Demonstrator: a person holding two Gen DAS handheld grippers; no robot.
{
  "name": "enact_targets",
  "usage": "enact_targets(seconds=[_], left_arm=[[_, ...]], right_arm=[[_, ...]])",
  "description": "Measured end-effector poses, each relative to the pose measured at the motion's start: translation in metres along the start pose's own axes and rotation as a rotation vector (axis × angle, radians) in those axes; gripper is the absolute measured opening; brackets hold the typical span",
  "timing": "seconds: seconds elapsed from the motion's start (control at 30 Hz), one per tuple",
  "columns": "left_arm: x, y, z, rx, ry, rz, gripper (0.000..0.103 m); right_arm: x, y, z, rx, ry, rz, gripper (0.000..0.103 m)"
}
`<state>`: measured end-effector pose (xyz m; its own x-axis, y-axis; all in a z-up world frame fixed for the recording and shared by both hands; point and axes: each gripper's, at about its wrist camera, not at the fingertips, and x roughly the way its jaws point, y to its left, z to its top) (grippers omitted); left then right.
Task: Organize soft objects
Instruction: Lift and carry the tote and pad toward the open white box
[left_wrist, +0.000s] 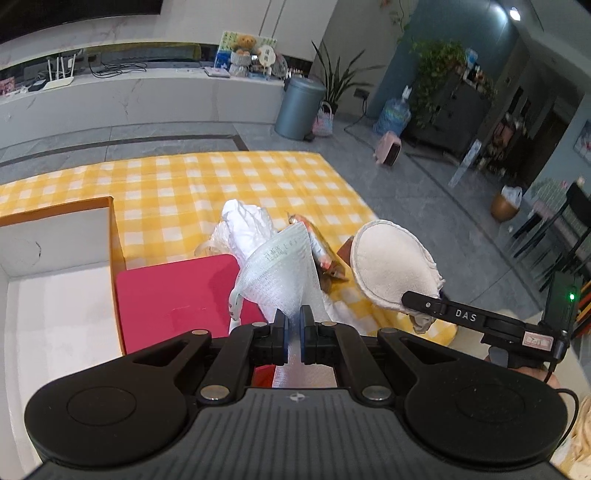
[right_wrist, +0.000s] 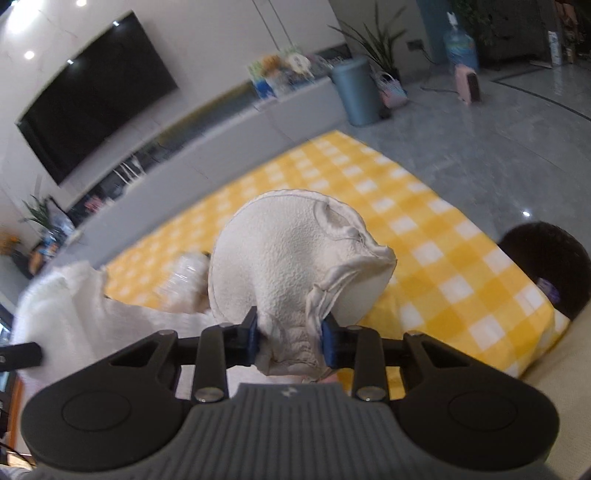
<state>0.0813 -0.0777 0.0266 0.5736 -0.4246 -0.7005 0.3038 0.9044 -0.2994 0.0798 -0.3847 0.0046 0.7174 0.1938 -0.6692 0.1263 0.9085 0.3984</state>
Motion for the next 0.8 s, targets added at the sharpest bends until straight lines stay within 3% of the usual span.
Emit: enact_targets(seconds=[0.33,0.5,0.6,0.8], left_arm=[[-0.043,0.036,-0.011,-0.112,-0.116,0.005,0.006],[-0.07,0.071,-0.021,-0.2,-0.189,0.011,0.006],[-0.071,0.09,-0.027,-0.248,-0.192,0.007,0.006],[-0.059,0.106,-0.035,-0.282,-0.187,-0.056,0.006]], right_arm=[[-0.025,0.041,0.004,-0.078,-0.052,0.193,0.032],[-0.035,0.078,-0.001,-0.159,-0.063,0.263,0.032],[-0.03,0.094,-0.004,-0.176,-0.042,0.277,0.032],[0.01,0.072,-0.009,0.026,0.063,0.297,0.033]])
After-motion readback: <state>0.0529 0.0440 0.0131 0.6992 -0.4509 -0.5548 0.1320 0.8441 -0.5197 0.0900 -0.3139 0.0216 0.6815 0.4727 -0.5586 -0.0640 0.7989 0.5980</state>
